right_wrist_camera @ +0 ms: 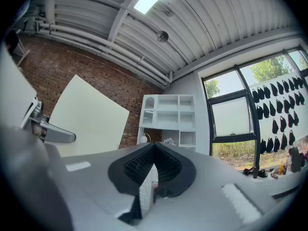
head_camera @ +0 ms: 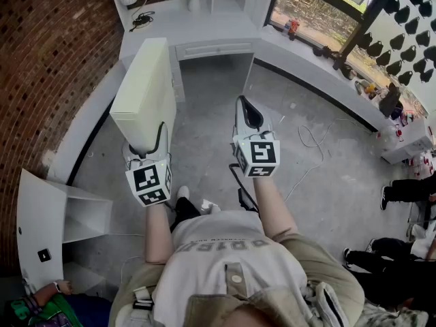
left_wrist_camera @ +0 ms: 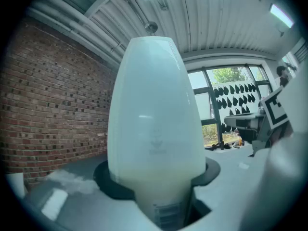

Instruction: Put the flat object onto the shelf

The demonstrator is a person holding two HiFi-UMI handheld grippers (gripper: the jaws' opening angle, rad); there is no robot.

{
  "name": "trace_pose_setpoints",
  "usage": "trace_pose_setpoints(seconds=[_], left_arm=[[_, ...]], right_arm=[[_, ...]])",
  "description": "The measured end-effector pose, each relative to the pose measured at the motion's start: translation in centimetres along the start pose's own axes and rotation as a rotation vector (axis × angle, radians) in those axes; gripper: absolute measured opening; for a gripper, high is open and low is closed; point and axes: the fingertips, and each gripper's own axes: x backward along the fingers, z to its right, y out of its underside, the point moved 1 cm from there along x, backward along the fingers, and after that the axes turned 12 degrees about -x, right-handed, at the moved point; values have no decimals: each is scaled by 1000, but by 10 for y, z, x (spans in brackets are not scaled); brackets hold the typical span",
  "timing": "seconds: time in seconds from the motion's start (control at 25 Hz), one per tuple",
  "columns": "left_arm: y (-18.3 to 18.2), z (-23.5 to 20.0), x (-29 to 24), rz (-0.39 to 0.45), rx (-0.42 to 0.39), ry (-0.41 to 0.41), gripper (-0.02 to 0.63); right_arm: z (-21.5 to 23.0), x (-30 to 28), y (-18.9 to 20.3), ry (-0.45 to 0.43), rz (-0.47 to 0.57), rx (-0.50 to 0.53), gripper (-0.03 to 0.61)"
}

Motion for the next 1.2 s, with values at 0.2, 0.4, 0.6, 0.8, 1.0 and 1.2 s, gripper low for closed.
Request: trace_pose_setpoints(seconds=[0.2,0.4,0.6,0.8,1.0,1.2], left_arm=[[-1,-1,-1,5,1,-4,293],[-5,4,-1,4,5,-6,291],[-4,9,-5,2,18,-5,291],[-5,18,-10,1,38,-4,291],[-8,19,-19,23,138,-1,291],[-15,9,-40,105,452,24,291]], right_arm=[[-1,-1,1,-7,0,4,0],[2,1,-3,-17,2,17,0],[7,0,-2,-24,1,18,0],[16,0,-1,-31,-1,15,0],[31,-4,-4,-46,25,-141,0],[54,-16,0,-130,38,-586,221]])
